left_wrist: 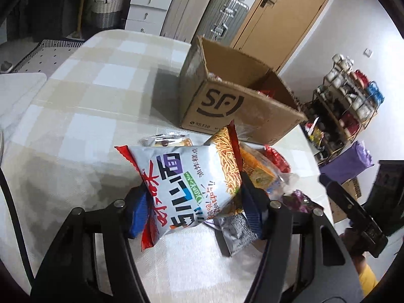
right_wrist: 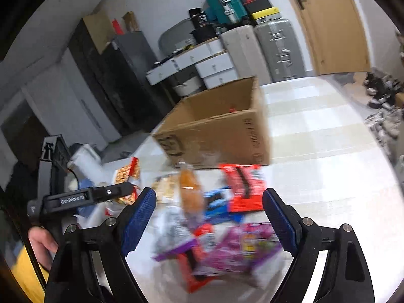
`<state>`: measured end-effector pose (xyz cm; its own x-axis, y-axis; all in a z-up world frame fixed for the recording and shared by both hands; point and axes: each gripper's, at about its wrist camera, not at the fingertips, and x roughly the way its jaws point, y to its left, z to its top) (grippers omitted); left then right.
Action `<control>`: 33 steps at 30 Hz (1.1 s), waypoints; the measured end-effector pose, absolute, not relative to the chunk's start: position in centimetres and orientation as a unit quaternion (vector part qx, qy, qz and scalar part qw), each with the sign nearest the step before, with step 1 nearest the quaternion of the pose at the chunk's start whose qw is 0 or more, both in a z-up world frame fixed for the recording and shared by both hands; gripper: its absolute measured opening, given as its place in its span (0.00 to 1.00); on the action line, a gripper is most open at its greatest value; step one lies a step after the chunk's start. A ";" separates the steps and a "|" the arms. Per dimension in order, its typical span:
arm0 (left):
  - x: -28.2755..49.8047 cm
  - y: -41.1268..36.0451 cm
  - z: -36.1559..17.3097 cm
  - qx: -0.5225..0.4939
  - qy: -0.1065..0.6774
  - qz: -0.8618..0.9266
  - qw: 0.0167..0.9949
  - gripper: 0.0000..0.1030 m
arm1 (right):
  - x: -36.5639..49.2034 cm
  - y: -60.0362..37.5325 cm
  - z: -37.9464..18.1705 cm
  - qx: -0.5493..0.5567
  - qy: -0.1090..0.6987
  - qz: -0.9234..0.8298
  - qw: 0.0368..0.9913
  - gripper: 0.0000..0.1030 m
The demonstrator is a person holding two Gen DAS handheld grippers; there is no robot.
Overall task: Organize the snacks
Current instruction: 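Grasp the large white noodle-snack bag with red trim using the left tool, then grasp and lift the wrapped orange bread roll with the right tool while the left tool holds the noodle bag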
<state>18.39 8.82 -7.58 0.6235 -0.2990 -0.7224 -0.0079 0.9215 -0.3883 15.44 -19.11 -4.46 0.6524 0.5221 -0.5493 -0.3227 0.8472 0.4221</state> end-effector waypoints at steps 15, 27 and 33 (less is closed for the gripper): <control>14.6 18.2 -5.2 -0.275 0.415 -0.077 0.864 0.59 | 20.9 -9.2 -5.9 -0.010 0.407 0.244 0.880 0.75; 15.9 17.7 -5.8 -0.282 0.425 -0.092 0.855 0.59 | 22.4 -7.8 -8.0 -0.021 0.477 0.254 0.841 0.52; 16.1 15.7 -5.9 -0.263 0.436 -0.103 0.855 0.59 | 22.1 -7.1 -8.6 -0.038 0.480 0.238 0.844 0.41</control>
